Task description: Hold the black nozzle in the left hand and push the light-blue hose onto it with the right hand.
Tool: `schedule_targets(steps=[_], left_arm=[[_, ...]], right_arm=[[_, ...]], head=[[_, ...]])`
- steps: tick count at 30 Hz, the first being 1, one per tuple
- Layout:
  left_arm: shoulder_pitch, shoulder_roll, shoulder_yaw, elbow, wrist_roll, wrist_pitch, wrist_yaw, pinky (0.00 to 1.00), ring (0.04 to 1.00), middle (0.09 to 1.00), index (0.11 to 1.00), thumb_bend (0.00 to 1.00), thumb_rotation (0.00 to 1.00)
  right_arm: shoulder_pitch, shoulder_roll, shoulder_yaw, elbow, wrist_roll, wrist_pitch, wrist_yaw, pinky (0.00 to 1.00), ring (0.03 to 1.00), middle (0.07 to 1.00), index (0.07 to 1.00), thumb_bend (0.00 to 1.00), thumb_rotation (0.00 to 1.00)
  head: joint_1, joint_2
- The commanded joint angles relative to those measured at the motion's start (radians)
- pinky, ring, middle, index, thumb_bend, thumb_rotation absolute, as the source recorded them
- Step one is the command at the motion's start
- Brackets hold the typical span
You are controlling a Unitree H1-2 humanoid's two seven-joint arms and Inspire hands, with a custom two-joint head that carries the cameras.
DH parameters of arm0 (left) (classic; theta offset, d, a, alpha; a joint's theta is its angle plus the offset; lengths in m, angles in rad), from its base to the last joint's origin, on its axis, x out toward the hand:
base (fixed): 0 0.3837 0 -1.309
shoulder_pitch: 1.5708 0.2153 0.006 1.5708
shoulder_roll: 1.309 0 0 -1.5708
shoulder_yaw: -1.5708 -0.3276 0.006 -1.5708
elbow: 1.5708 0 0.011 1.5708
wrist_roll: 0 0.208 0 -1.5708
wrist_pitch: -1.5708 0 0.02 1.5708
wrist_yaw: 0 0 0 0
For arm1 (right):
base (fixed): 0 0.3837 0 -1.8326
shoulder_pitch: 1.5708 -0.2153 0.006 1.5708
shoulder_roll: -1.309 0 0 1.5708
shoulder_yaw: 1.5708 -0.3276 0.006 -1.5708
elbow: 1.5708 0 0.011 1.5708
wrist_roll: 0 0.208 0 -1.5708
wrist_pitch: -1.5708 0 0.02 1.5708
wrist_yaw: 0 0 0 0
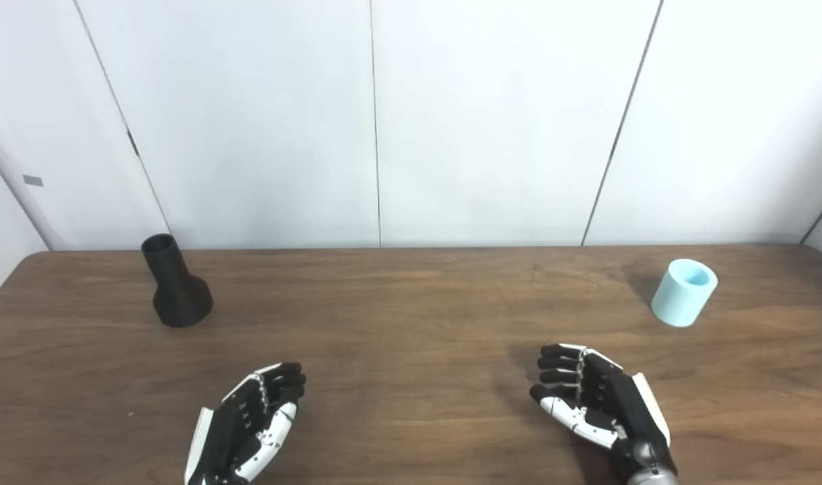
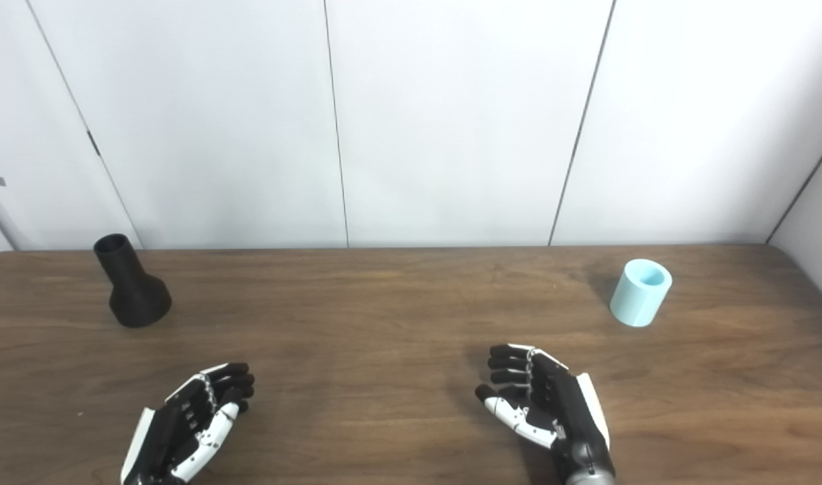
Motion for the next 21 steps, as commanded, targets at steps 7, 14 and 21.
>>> schedule_targets(steps=[7, 14, 21], left_arm=[[0.0, 0.0, 0.001, -0.025, -0.004, -0.006, -0.005, 0.67, 0.689, 0.691, 0.687, 0.27, 0.26], [-0.02, 0.009, 0.002, 0.001, -0.003, -0.013, -0.007, 0.67, 0.703, 0.704, 0.69, 0.27, 0.3], [-0.015, 0.016, 0.006, -0.031, 0.085, -0.007, 0.031, 0.6, 0.675, 0.691, 0.681, 0.37, 0.29]], right_arm=[[-0.017, -0.004, 0.0, -0.034, -0.001, -0.016, 0.0, 0.55, 0.628, 0.648, 0.63, 0.3, 0.0], [-0.029, -0.004, 0.002, -0.012, -0.012, -0.019, -0.005, 0.56, 0.636, 0.655, 0.636, 0.31, 0.03], [-0.027, -0.006, -0.001, -0.005, -0.014, -0.03, -0.005, 0.56, 0.636, 0.655, 0.637, 0.31, 0.04]], head=[[0.002, 0.005], [-0.002, -0.011], [0.018, -0.016]])
